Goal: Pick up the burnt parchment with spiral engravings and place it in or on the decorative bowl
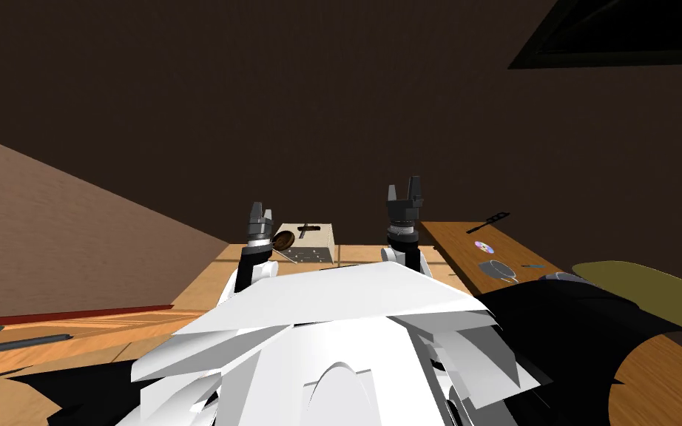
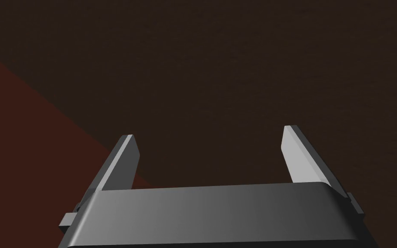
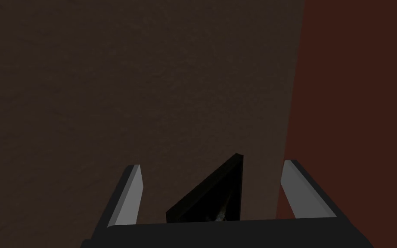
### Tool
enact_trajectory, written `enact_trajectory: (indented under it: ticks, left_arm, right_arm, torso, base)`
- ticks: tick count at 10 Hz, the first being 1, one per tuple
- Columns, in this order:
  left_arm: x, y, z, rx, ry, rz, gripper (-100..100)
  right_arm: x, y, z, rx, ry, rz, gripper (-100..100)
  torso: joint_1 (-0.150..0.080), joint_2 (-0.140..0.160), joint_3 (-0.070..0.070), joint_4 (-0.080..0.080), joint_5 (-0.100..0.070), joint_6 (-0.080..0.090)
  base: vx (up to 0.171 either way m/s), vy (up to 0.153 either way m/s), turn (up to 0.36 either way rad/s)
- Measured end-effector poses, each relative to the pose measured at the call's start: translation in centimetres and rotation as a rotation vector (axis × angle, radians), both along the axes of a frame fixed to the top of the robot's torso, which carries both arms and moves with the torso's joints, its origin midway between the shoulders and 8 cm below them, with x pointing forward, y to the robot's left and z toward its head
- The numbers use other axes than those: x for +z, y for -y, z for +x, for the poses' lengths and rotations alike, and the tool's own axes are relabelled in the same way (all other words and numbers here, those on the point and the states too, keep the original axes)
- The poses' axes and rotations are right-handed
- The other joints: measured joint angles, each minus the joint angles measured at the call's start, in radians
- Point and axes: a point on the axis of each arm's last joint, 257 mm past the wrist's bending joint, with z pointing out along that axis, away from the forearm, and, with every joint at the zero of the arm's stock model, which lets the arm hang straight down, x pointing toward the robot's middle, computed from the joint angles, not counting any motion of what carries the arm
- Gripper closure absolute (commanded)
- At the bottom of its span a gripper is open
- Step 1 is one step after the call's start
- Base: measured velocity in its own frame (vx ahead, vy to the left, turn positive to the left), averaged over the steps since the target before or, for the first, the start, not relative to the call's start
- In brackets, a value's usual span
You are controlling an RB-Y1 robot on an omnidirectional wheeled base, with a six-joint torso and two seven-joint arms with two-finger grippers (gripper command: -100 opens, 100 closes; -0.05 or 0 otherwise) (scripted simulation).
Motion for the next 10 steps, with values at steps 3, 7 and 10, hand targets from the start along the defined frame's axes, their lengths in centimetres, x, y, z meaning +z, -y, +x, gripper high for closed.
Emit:
enact_trajectory:
  ticks: [3,7,10]
  left_arm:
    - [-2.6,-1.6,1.8,0.024,-0.098,0.013,-100]
    - [-7.0,-6.0,4.6,0.078,-0.25,0.024,-100]
    - [-10.3,-9.3,5.6,0.128,-0.365,0.02,-100]
  right_arm:
    - [0.0,0.0,0.0,0.0,0.0,0.0,0]
    - [0.0,0.0,0.0,0.0,0.0,0.0,0]
    - [0.0,0.0,0.0,0.0,0.0,0.0,0]
  torso:
    - [0.0,0.0,0.0,0.0,0.0,0.0]
    - [0.0,0.0,0.0,0.0,0.0,0.0]
    - [0.0,-0.001,0.0,0.0,0.0,0.0]
  base:
    - [-0.028,-0.034,-0.076]
    - [-0.036,-0.045,-0.124]
    - [-0.02,-0.035,-0.105]
